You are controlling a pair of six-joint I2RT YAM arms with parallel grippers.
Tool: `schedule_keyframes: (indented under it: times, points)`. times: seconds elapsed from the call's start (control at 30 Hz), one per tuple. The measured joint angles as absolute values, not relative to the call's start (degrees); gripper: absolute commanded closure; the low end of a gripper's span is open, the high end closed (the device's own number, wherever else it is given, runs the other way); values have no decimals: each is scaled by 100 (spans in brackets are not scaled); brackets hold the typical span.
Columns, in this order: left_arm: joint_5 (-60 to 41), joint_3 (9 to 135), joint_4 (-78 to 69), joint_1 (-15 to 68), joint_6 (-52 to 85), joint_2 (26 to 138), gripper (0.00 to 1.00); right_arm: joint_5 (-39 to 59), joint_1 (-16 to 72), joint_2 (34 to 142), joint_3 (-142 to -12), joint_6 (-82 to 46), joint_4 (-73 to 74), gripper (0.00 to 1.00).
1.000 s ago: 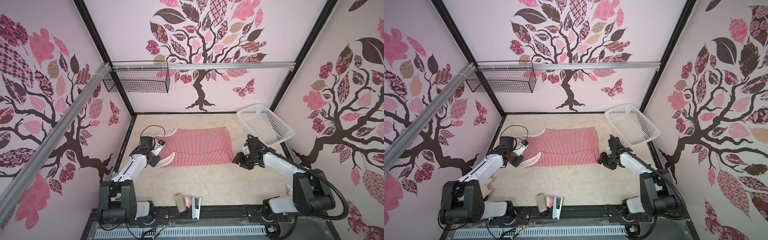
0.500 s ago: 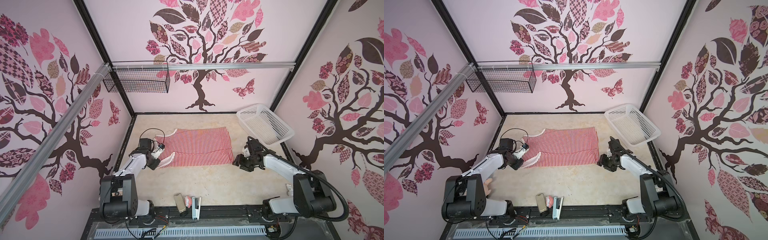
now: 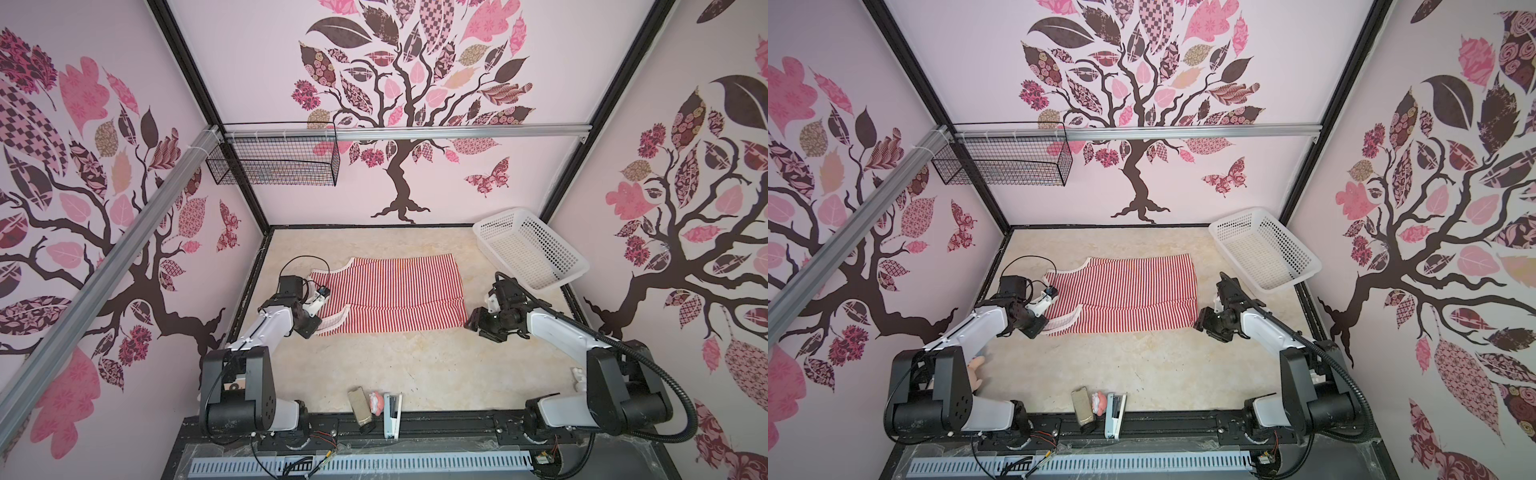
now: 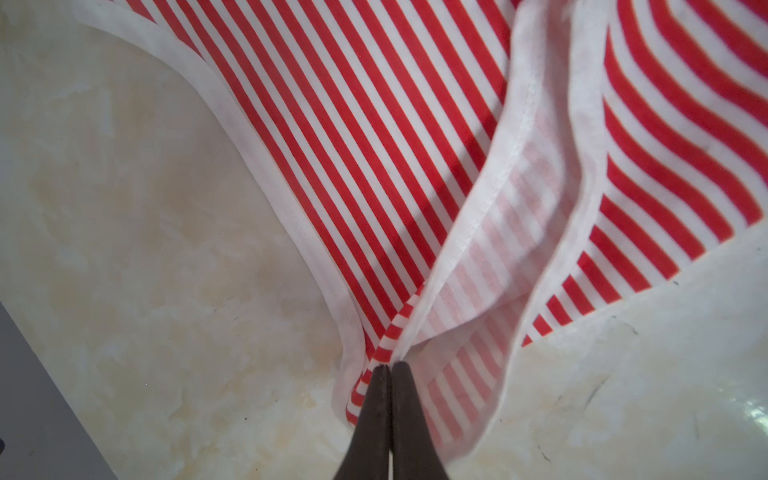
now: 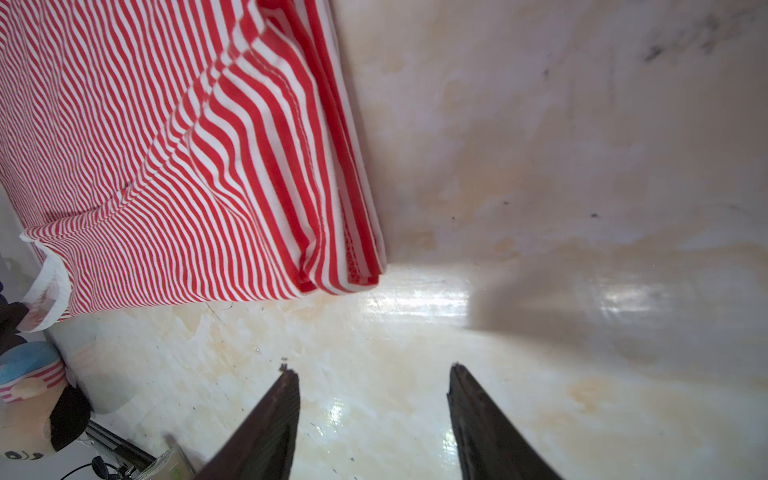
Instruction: Fold and stack the tank tops
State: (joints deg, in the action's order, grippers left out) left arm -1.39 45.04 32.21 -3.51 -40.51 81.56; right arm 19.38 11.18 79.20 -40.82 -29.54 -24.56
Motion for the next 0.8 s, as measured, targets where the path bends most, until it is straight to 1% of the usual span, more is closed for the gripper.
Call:
schedule_keyframes:
  times: [0.37, 0.77, 0.8]
  points:
    - [-121, 5078, 3173, -379, -4032, 8761, 100, 1935, 1118, 7922, -4082, -2954, -2434, 39]
    - [1, 5686, 3205, -567, -4062, 9778, 100, 1933, 1118, 7924, -4082, -2954, -2423, 39]
    - [19, 5704, 3203, -589, -4064, 9832, 97, 1933, 1118, 7929, -4082, -2954, -2421, 39]
